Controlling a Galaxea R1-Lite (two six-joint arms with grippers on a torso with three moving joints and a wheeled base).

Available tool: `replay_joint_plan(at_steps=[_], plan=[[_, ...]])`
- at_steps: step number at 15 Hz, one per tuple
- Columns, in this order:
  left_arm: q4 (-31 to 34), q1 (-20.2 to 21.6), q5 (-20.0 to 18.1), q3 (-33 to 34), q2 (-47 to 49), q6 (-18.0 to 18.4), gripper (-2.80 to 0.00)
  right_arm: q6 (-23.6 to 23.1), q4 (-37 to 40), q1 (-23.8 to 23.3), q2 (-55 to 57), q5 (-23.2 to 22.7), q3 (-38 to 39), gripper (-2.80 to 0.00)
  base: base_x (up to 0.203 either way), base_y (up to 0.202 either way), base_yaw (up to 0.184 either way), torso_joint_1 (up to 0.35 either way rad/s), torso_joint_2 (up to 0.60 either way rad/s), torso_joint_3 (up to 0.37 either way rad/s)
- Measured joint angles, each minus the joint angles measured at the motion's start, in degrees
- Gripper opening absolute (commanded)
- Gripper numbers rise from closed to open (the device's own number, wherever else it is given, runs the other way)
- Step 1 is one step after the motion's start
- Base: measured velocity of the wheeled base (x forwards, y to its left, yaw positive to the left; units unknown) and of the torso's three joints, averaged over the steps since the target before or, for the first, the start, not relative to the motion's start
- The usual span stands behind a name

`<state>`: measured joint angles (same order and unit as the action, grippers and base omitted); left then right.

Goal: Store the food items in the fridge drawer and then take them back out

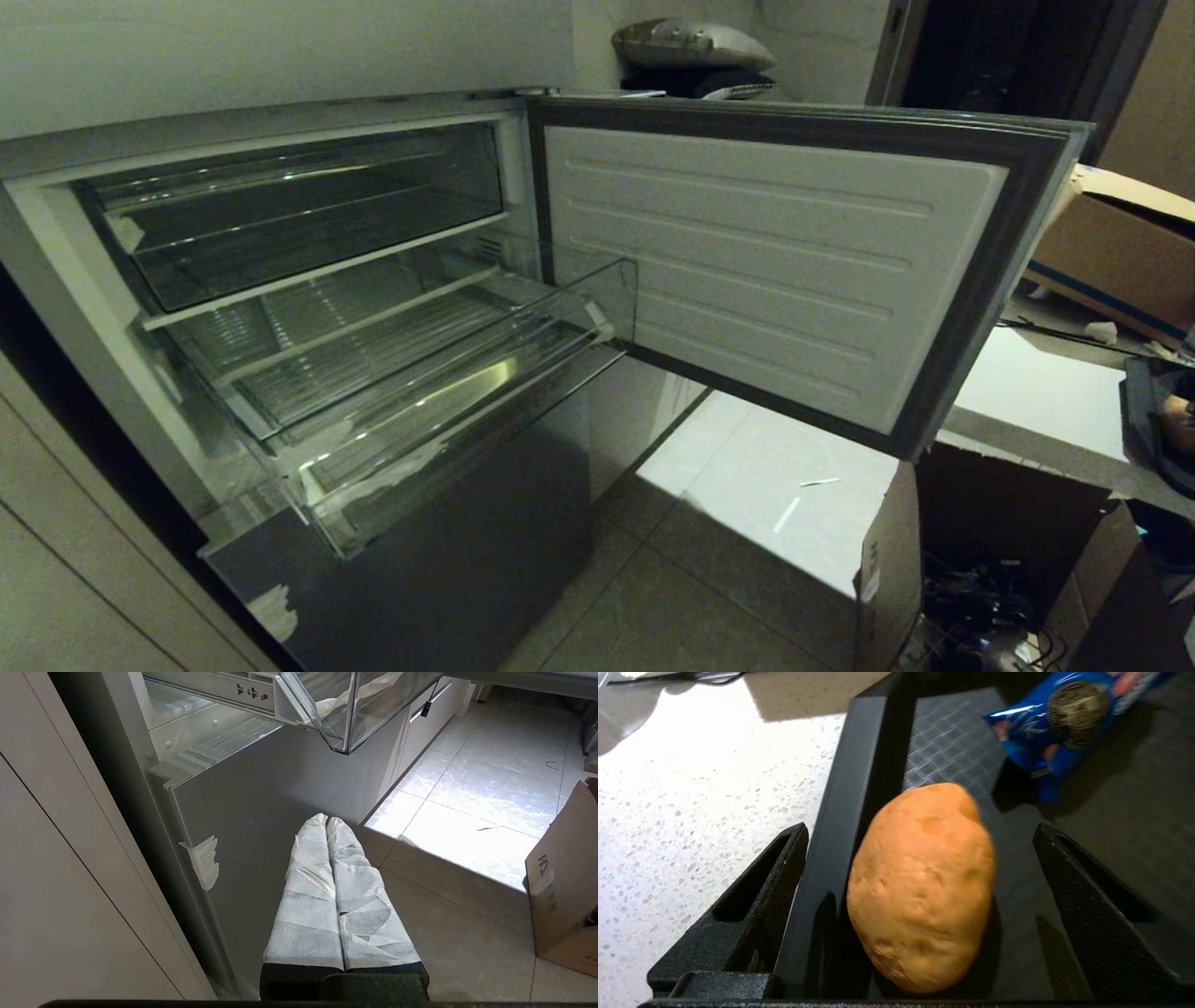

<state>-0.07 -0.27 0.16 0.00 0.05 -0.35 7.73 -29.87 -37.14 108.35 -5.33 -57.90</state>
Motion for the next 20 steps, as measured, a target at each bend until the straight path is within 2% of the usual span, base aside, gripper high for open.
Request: replay_joint_plan(at_steps=[19, 20], plan=[[0.0, 0.0, 0.0, 0.0, 0.0, 0.02, -2.8, 0.02, 0.07, 1.48, 2.84, -1.65, -0.56, 0.0, 0.0, 0.0, 0.0, 0.0, 0.0, 0.0], [0.0, 0.0, 0.0, 0.0, 0.0, 0.02, -2.8, 0.04, 0.05, 1.49, 2.84, -1.65, -0.46, -2.8, 0.0, 0.0, 0.0, 0.0, 0.0, 0.0]])
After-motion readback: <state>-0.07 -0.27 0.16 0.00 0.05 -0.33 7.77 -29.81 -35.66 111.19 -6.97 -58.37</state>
